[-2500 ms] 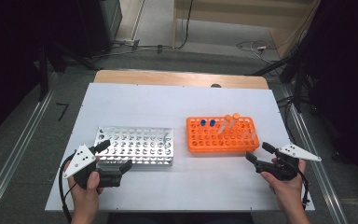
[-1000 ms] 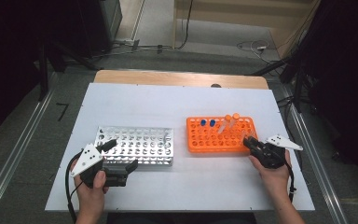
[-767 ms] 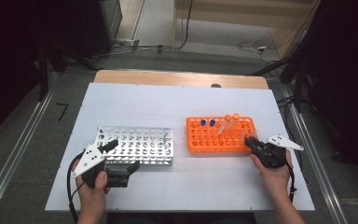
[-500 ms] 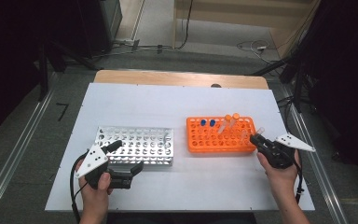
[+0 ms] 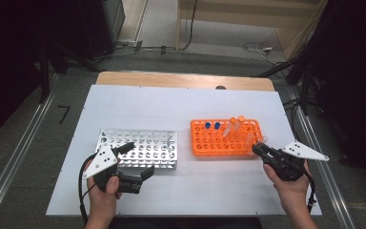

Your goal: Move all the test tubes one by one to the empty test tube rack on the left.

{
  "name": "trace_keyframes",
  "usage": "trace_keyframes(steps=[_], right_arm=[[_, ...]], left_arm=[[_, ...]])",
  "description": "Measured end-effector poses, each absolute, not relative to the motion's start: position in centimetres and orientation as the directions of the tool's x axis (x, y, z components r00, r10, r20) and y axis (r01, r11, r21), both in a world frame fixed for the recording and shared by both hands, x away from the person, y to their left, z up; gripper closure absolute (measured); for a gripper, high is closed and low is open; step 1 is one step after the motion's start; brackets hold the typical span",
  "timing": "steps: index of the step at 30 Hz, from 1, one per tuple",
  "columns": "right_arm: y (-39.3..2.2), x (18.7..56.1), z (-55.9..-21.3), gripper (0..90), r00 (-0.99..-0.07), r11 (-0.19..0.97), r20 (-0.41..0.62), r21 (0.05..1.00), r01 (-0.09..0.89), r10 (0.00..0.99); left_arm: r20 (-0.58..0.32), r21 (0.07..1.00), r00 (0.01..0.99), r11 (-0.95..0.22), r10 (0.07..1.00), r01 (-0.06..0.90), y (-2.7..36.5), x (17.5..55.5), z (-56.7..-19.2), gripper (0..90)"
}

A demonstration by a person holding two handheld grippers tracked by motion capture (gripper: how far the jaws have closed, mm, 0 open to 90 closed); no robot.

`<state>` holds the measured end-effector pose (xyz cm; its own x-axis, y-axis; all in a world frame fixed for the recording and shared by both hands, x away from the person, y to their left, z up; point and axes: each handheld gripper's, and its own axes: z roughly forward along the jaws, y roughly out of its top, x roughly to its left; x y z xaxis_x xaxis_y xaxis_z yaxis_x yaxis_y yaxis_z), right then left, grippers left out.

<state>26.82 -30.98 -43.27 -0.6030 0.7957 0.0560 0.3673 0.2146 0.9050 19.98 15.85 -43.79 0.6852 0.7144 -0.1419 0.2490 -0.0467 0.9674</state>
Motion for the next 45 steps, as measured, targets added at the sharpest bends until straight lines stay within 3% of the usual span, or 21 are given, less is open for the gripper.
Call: trace_keyframes(steps=[9,20,28,45], right_arm=[[-26.7,26.6,-42.9,74.1,-0.713,0.280,0.055,0.897,0.342,0.699],[-22.8,27.0,-43.2,74.1,-0.783,0.306,0.087,0.889,0.340,0.616],[-20.1,26.1,-44.0,74.1,-0.841,0.383,0.073,0.867,0.319,0.536],[-17.1,24.1,-44.7,74.1,-0.897,0.469,0.052,0.838,0.279,0.440]], left_arm=[[-0.153,0.957,0.731,-0.084,0.665,0.277,13.2,21.8,-42.8,0.0],[-0.165,0.952,0.758,-0.099,0.630,0.290,10.2,23.6,-41.9,6.4],[-0.173,0.937,0.760,-0.134,0.627,0.324,8.0,23.4,-42.3,23.4],[-0.186,0.925,0.834,-0.194,0.519,0.327,4.5,22.8,-42.9,63.4]])
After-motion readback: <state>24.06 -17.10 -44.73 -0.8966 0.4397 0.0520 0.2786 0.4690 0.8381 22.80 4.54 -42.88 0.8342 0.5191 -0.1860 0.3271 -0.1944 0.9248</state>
